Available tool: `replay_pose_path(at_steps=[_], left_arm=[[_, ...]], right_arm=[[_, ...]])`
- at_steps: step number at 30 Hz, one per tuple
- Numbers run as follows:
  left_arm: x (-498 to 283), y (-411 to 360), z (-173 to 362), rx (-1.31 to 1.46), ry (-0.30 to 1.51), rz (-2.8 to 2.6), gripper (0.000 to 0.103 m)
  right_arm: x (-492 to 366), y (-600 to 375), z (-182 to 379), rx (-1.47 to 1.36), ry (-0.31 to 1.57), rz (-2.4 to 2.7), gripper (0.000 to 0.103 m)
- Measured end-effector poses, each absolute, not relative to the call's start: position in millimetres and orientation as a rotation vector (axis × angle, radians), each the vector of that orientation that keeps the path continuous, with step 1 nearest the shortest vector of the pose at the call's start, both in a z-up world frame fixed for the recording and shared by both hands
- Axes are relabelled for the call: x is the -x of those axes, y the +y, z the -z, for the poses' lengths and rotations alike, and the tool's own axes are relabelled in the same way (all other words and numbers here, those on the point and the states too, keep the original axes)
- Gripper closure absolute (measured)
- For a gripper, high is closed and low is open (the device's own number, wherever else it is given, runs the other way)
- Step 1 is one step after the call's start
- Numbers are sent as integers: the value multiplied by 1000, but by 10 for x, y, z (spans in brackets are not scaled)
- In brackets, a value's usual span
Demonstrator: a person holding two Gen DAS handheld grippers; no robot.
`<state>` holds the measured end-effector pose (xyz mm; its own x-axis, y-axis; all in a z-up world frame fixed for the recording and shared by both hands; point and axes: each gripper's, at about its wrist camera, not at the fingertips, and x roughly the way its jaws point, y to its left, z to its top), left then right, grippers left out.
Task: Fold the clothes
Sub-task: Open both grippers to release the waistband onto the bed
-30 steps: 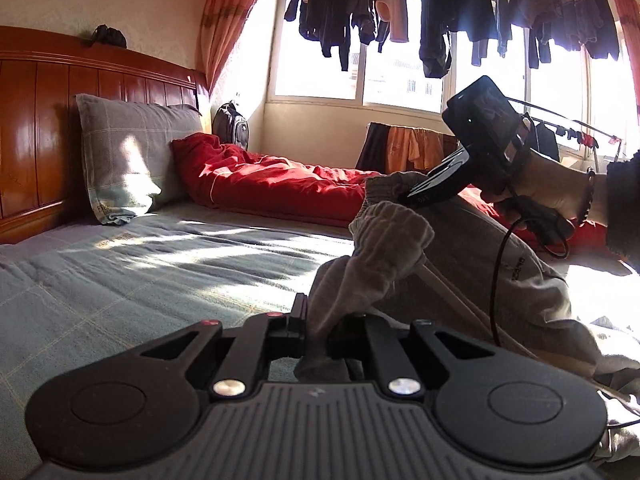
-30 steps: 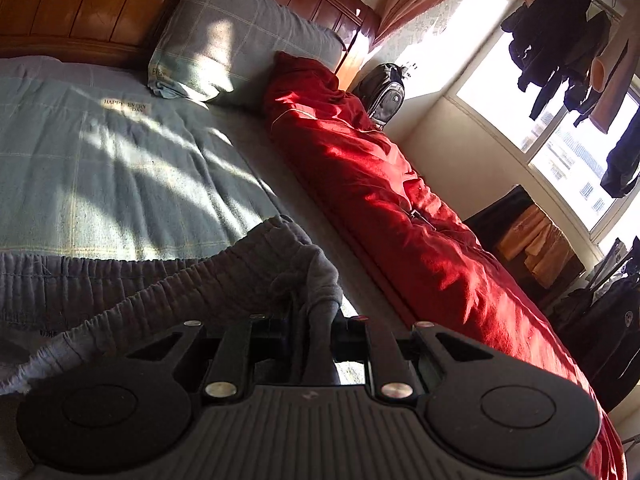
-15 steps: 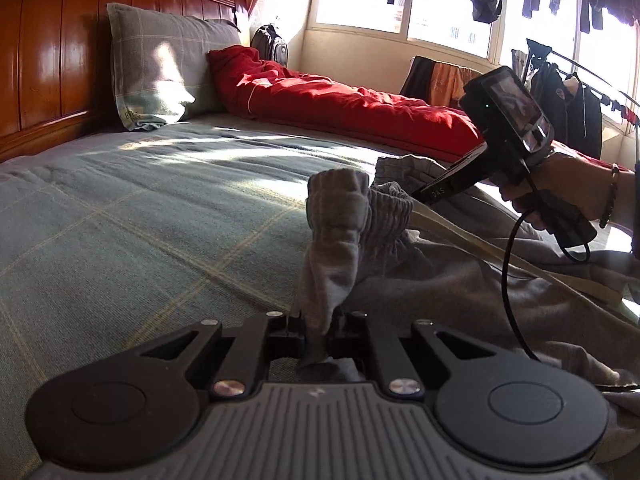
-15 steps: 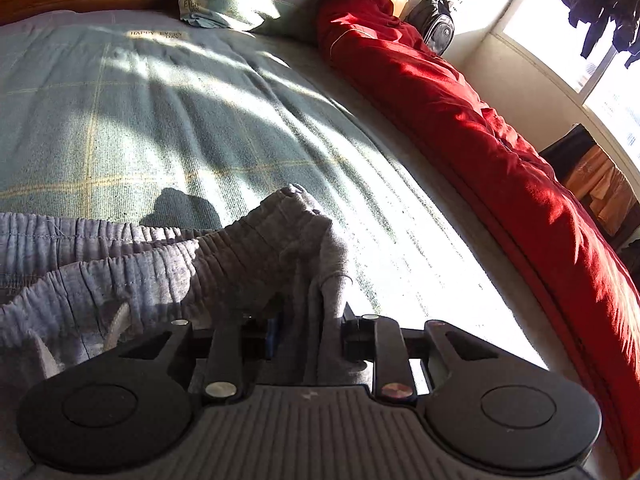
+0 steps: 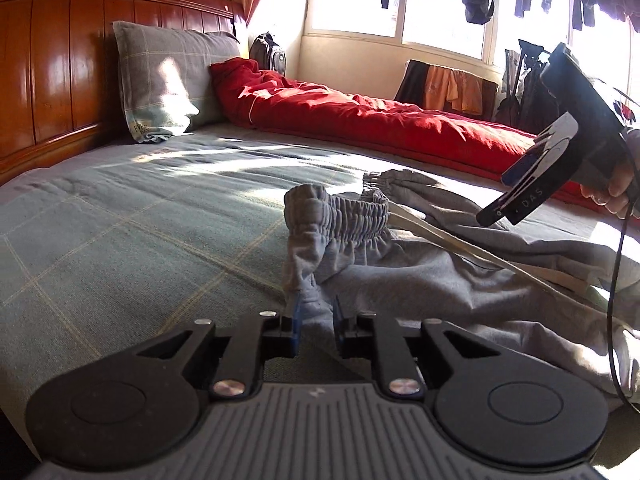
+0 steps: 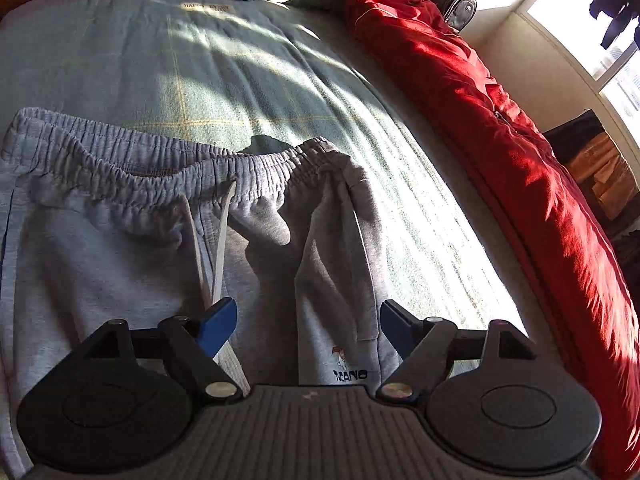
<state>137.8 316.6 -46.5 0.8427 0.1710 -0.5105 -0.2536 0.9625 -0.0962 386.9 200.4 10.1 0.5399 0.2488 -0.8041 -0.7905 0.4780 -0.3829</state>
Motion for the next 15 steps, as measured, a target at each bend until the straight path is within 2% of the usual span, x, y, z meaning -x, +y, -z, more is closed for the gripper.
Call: replay_pose_path(at_steps=[2,3,9,13,15], left_arm=[[-1241,3111,405,155,512,-210,87],[-1170,3082,375,149,506,-202,87],[-786,2992,278,122,479,-149,86],[-559,2969,256,112,461,-124,85],[-470,2966,255,109,456,-112,82]], right_arm=[[-3566,1900,-206,854,731,-725,9],[-3414,1856,-255,864,709,-737,0],[-2464,1623,-522,1033,512,-807,0],[-2100,1555,-469,1216,417,-726,0],[-1972,1485,-391,1297,396,-692,0]])
